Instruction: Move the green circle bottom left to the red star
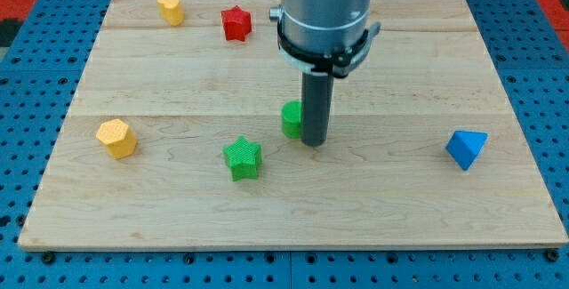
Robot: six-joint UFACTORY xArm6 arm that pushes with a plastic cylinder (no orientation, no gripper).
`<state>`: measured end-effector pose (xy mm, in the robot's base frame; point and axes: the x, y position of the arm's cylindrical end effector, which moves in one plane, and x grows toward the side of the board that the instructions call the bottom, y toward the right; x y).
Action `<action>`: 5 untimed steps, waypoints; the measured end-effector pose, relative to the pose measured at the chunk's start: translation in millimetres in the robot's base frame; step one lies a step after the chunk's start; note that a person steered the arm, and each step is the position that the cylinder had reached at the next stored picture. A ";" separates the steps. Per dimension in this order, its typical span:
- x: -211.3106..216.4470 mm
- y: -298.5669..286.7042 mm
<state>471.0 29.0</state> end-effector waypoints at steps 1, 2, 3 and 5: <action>-41.2 -26.1; -68.3 -78.0; -85.9 -107.0; -117.5 -149.0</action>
